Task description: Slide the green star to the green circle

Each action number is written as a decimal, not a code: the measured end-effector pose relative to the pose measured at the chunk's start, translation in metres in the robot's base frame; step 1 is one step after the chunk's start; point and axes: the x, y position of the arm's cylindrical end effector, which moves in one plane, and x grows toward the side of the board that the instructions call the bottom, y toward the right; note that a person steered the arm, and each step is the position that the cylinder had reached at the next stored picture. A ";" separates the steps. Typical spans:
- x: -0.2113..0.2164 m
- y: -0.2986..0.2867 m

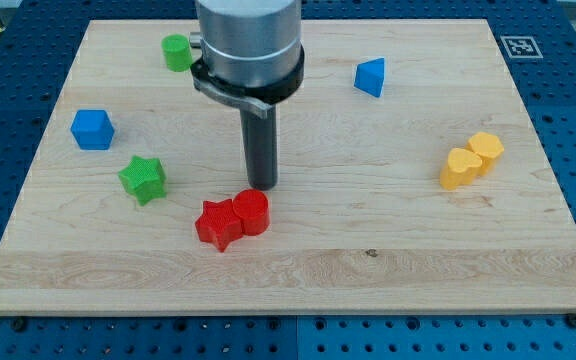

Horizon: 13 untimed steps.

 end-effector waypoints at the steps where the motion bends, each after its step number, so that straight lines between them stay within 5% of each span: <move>1: -0.014 -0.037; 5: 0.062 -0.108; 13: -0.010 -0.134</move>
